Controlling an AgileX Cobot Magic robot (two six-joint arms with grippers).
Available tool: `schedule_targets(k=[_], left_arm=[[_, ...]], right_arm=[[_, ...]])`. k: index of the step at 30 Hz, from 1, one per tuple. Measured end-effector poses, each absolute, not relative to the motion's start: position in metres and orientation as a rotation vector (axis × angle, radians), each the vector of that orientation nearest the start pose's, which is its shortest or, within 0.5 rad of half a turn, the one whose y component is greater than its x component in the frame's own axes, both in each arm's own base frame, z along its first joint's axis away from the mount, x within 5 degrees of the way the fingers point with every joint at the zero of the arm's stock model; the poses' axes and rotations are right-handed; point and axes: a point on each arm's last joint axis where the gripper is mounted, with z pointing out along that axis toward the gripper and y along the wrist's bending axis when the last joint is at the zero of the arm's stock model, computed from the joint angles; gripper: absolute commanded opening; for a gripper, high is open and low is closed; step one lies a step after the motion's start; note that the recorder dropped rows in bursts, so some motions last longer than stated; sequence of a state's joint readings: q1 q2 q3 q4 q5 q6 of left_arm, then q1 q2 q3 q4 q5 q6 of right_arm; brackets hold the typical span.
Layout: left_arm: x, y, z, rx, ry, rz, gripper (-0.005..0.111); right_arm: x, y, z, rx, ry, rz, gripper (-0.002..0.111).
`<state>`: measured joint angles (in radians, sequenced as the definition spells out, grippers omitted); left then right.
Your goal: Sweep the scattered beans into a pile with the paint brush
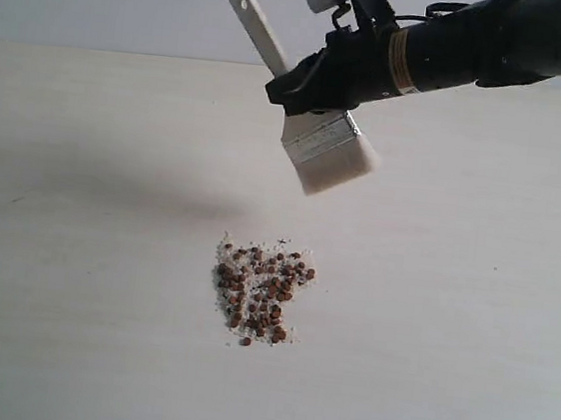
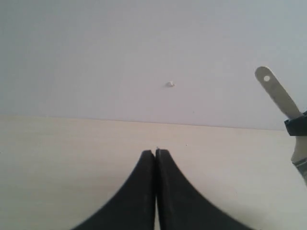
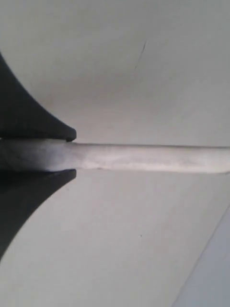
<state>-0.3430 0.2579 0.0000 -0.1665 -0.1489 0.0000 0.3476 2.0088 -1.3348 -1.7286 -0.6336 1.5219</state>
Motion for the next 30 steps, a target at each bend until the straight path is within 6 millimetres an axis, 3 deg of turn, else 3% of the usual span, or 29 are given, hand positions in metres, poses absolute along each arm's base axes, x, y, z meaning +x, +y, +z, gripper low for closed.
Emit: schedule_targets(k=[2, 3, 6, 8, 12, 21, 30], left_arm=[[0.075, -0.024, 0.209, 0.124, 1.602, -0.375, 0.000], [0.075, -0.024, 0.209, 0.124, 1.602, -0.375, 0.000], [0.075, -0.024, 0.209, 0.124, 1.602, -0.375, 0.000], [0.075, -0.024, 0.209, 0.124, 1.602, -0.375, 0.000], [0.075, -0.024, 0.209, 0.124, 1.602, -0.375, 0.000], [0.075, -0.024, 0.209, 0.124, 1.602, -0.375, 0.000], [0.075, -0.024, 0.209, 0.124, 1.602, -0.375, 0.000]], right_arm=[[0.364, 0.204, 0.190, -0.925, 2.078, 0.758, 0.000], [0.348, 0.204, 0.178, -0.895, 2.156, 0.707, 0.000], [0.334, 0.188, 0.152, -0.764, 2.299, 0.523, 0.000], [0.334, 0.180, 0.147, -0.672, 2.336, 0.446, 0.000], [0.335, 0.178, 0.149, -0.580, 2.357, 0.451, 0.000], [0.334, 0.181, 0.142, -0.546, 2.390, 0.509, 0.000], [0.322, 0.212, 0.145, -0.621, 2.340, 0.556, 0.000]])
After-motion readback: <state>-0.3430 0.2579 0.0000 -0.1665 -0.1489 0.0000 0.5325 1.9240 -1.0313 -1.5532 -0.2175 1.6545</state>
